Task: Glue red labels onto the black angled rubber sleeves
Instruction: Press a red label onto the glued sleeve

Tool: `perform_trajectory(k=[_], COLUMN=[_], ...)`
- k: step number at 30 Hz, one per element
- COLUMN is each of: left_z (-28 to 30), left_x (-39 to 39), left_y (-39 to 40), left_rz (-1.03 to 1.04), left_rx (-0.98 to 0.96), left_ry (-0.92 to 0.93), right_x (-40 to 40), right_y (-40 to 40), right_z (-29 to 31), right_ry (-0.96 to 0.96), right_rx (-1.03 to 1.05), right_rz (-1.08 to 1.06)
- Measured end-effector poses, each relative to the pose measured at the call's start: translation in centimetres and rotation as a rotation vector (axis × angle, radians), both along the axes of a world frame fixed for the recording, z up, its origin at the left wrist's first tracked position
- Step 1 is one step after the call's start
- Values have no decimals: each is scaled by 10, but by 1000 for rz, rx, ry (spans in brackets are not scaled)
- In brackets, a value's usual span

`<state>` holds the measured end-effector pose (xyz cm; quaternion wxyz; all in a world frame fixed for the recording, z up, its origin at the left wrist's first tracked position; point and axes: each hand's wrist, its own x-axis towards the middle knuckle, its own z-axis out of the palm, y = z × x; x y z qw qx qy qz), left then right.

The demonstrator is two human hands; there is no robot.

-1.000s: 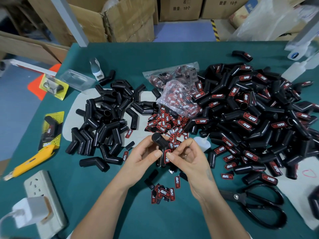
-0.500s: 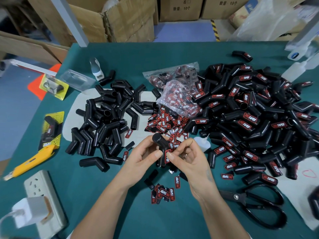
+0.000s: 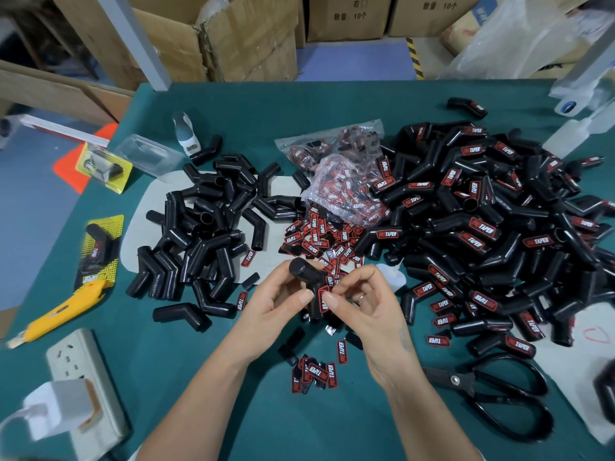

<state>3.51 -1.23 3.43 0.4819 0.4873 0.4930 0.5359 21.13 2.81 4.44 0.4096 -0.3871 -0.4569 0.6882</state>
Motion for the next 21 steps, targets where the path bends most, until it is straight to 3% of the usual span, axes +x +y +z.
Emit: perform_trajectory(k=[9, 21], left_z=[-13, -13], left_x=[2, 17], left_y=[4, 2], left_rz=[278, 262], left_rx=[13, -22], left_ry=[-222, -385], right_x=[-1, -12], right_y=[-3, -1], right_z=[-5, -17], right_ry=[-64, -110], right_rx=[60, 0], right_rz=[-86, -70])
